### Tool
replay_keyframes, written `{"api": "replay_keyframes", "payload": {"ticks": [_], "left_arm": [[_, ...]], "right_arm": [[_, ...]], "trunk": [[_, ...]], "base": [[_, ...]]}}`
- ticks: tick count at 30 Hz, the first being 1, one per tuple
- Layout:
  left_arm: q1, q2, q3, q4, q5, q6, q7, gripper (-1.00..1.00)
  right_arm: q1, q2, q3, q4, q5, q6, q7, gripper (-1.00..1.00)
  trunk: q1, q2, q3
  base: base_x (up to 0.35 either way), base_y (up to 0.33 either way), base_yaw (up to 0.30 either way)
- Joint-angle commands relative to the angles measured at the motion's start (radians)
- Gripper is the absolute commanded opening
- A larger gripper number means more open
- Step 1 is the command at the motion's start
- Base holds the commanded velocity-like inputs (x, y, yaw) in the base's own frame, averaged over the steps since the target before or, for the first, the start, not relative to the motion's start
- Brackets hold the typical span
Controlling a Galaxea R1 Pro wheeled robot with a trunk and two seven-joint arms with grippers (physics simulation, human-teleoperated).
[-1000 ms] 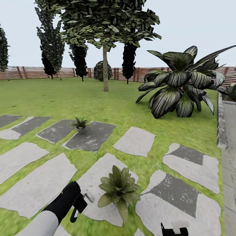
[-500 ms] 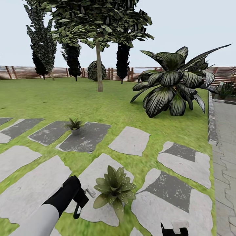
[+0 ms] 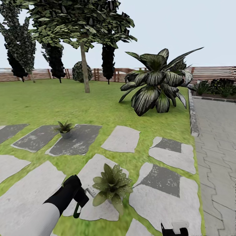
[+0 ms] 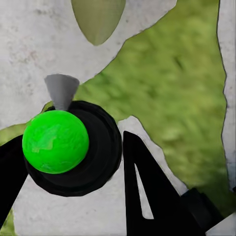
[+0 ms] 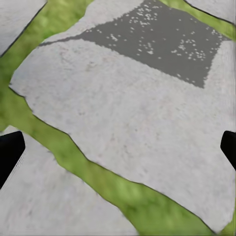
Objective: Pick up the pesticide atomizer in the garden and spray insectifuge to fully cover both potted plants in the garden.
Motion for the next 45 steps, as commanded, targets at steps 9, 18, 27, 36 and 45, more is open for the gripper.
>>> {"api": "replay_keyframes", "payload": {"ticks": [9, 18, 27, 36, 45], "left_arm": [[0.0, 0.066, -0.105, 0.025, -0.052, 0.0, -0.266, -1.0], [-0.068, 0.067, -0.104, 0.005, -0.053, 0.001, -0.281, -1.0], [-0.062, 0.066, -0.116, 0.003, -0.129, -0.097, -0.28, -1.0], [-0.062, 0.059, -0.114, 0.005, -0.145, -0.114, -0.283, -1.0], [-0.065, 0.055, -0.105, 0.015, -0.14, -0.098, -0.282, -1.0]], "right_arm": [[-0.001, 0.0, -0.004, 0.001, 0.011, -0.003, -0.006, 1.0], [-0.001, 0.0, -0.003, 0.001, 0.013, -0.003, -0.005, 1.0], [-0.001, 0.0, -0.004, 0.001, 0.012, -0.003, -0.006, 1.0], [-0.001, 0.0, -0.003, 0.001, 0.012, -0.003, -0.005, 1.0], [-0.001, 0.0, -0.003, 0.001, 0.012, -0.003, -0.005, 1.0]], "trunk": [[0.0, 0.0, -0.001], [0.0, 0.0, -0.001], [0.0, 0.0, -0.001], [0.0, 0.0, -0.001], [0.0, 0.0, -0.001]], "base": [[0.032, 0.09, -0.061], [0.0, 0.0, 0.0], [0.0, 0.0, -0.002], [-0.212, 0.198, -0.245], [-0.024, 0.282, -0.282]]}}
